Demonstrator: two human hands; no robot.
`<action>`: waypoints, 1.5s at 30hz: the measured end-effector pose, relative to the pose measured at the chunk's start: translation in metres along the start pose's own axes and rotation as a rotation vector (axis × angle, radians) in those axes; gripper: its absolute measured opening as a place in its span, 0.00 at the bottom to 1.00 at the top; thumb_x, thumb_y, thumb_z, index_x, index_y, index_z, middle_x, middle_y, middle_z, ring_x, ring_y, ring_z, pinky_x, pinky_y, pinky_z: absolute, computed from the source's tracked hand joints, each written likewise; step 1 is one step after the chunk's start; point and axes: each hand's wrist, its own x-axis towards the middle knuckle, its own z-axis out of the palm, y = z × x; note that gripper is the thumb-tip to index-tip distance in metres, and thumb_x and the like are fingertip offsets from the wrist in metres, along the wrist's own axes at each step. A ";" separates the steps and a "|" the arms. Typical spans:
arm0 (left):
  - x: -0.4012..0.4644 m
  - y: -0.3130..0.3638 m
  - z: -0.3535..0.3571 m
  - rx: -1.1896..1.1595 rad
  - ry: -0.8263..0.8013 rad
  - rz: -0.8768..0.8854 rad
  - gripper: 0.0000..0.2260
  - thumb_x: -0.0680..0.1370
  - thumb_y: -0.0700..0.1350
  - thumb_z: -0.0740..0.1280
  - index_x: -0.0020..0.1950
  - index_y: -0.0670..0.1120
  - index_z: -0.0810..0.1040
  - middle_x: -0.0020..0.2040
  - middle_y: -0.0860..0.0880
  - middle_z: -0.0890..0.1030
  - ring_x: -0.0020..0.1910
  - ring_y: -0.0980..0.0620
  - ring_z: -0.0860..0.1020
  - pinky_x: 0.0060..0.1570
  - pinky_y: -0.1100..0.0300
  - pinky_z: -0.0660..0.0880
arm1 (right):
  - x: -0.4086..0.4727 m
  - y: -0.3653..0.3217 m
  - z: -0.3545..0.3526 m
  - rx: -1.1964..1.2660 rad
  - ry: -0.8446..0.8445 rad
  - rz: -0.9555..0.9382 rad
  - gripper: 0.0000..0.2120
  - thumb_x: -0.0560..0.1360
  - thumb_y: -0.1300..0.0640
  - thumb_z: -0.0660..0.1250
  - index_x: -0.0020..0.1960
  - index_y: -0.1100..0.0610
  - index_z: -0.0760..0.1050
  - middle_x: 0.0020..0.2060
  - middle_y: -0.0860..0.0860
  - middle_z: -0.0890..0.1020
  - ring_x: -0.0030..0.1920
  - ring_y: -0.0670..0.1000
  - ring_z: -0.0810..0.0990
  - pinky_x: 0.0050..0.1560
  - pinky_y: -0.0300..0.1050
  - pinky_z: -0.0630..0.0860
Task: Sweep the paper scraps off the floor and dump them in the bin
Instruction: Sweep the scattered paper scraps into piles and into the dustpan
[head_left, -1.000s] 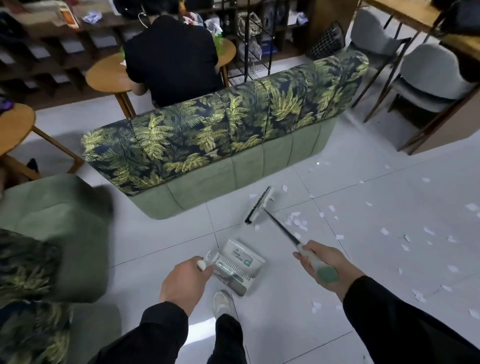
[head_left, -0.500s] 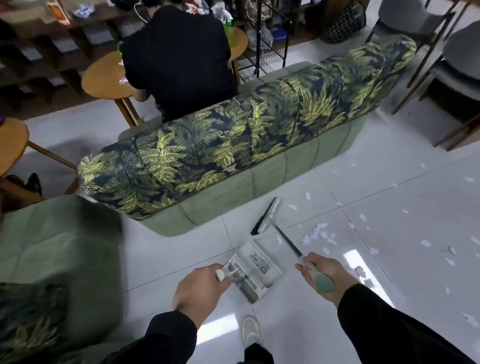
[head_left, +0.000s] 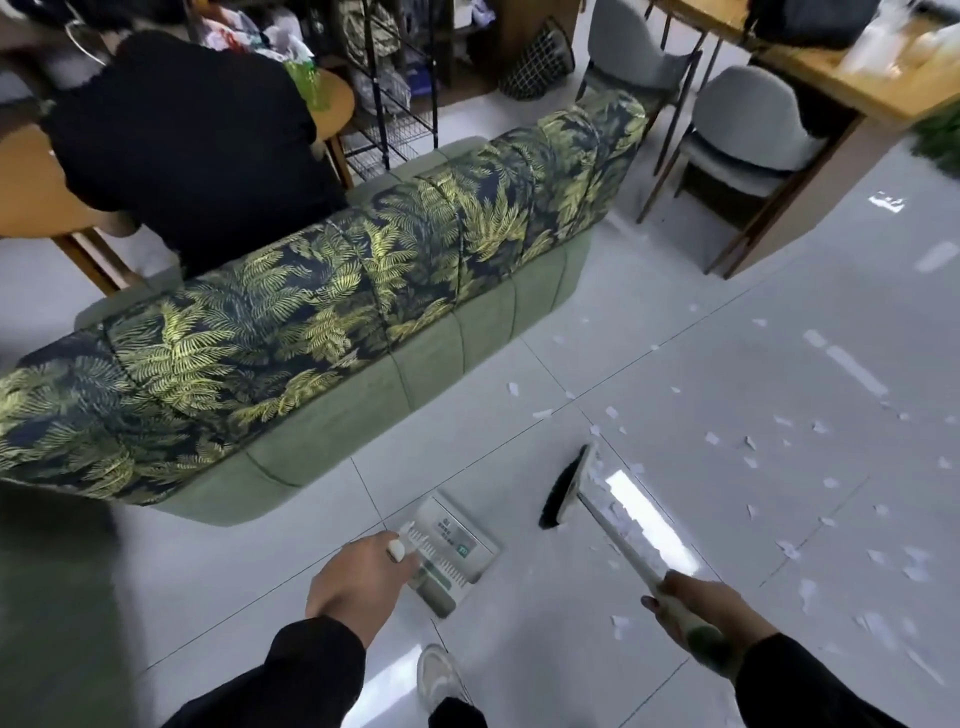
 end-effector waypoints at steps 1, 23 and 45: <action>-0.005 0.008 0.004 -0.005 0.000 0.003 0.12 0.80 0.61 0.63 0.49 0.55 0.78 0.41 0.54 0.80 0.42 0.53 0.78 0.41 0.58 0.71 | -0.003 0.001 -0.017 0.013 0.007 -0.002 0.12 0.79 0.65 0.66 0.58 0.73 0.72 0.45 0.68 0.84 0.47 0.60 0.81 0.33 0.41 0.80; -0.174 0.072 0.134 -0.032 0.105 -0.067 0.15 0.80 0.66 0.60 0.45 0.57 0.77 0.37 0.55 0.80 0.37 0.57 0.77 0.35 0.60 0.69 | 0.021 0.077 -0.185 -0.248 -0.162 -0.022 0.07 0.76 0.66 0.65 0.51 0.70 0.75 0.43 0.66 0.83 0.30 0.54 0.76 0.27 0.39 0.74; -0.378 0.042 0.269 -0.084 0.077 -0.007 0.17 0.81 0.64 0.61 0.39 0.55 0.73 0.34 0.54 0.77 0.34 0.55 0.74 0.34 0.60 0.69 | -0.057 0.205 -0.345 -0.205 -0.205 -0.095 0.10 0.78 0.64 0.66 0.56 0.70 0.76 0.41 0.64 0.83 0.26 0.51 0.73 0.25 0.37 0.74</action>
